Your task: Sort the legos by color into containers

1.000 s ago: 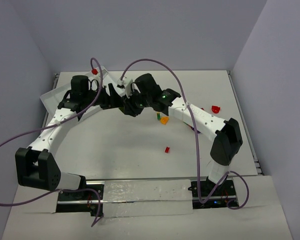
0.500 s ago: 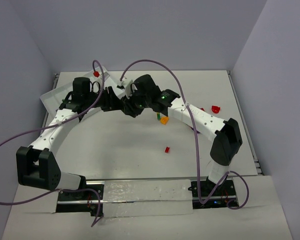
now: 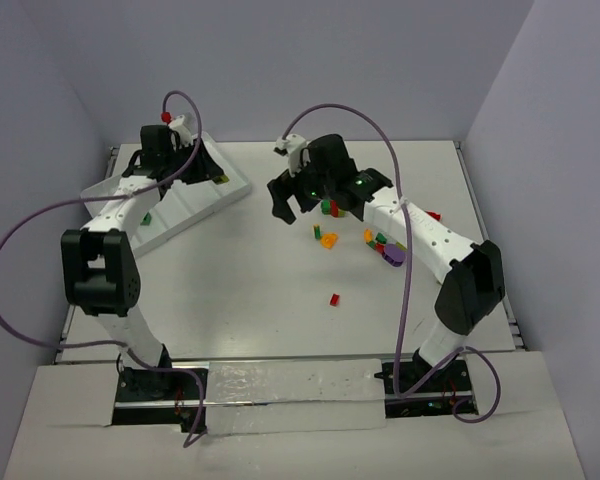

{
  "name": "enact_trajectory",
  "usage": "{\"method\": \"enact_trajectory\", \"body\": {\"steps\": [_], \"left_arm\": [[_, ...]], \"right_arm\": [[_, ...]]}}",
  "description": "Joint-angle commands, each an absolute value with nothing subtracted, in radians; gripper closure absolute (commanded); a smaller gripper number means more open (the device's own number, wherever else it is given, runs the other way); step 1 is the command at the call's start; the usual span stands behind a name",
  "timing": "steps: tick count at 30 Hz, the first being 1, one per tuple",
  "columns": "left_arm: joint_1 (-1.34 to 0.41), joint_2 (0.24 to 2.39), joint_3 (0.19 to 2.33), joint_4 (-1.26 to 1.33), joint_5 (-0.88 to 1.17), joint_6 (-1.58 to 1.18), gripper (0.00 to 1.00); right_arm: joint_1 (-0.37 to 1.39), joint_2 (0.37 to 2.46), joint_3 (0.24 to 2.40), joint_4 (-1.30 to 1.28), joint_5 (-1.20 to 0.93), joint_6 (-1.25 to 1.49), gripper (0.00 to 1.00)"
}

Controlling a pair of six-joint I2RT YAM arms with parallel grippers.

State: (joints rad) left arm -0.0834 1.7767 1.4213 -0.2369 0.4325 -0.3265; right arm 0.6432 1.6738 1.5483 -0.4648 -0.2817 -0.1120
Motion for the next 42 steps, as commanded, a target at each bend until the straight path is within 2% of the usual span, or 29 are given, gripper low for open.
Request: {"method": "enact_trajectory", "body": {"steps": [1,4,12,14,16,20,25,28,33,38,42], "left_arm": [[-0.087,1.894,1.532,-0.108,0.227,-0.265,1.00],[-0.087,2.018,1.606,-0.067,0.214,-0.257,0.99],[-0.090,2.142,1.707,-0.009,0.244,-0.289,0.93],[-0.097,2.172,1.730,-0.023,0.244,-0.290,0.83],[-0.104,2.186,1.733,-0.032,0.241,-0.287,0.67],[-0.109,2.186,1.727,-0.054,0.226,-0.279,0.43],[-0.112,2.168,1.776,-0.128,0.219,-0.266,0.29],[-0.116,2.121,1.768,-0.138,0.215,-0.248,0.24],[-0.140,2.001,1.715,-0.184,0.247,-0.207,0.23],[-0.154,1.880,1.627,-0.224,0.411,-0.160,0.22],[-0.165,1.779,1.548,-0.253,0.505,-0.154,0.22]], "right_arm": [[0.577,1.598,1.505,-0.465,-0.298,-0.109,0.00],[0.542,1.571,1.461,-0.468,-0.279,-0.125,0.00],[0.508,1.552,1.416,-0.471,-0.263,-0.136,0.00],[0.504,1.559,1.415,-0.476,-0.246,-0.139,0.00],[0.499,1.568,1.419,-0.482,-0.228,-0.139,0.00],[0.478,1.580,1.414,-0.492,-0.182,-0.150,0.00],[0.414,1.582,1.378,-0.528,-0.112,-0.175,0.00],[0.357,1.554,1.334,-0.564,-0.090,-0.217,0.03],[0.244,1.507,1.253,-0.676,-0.096,-0.358,0.13],[0.158,1.498,1.191,-0.731,-0.080,-0.489,0.22],[0.075,1.543,1.197,-0.762,-0.047,-0.567,0.32]]}}
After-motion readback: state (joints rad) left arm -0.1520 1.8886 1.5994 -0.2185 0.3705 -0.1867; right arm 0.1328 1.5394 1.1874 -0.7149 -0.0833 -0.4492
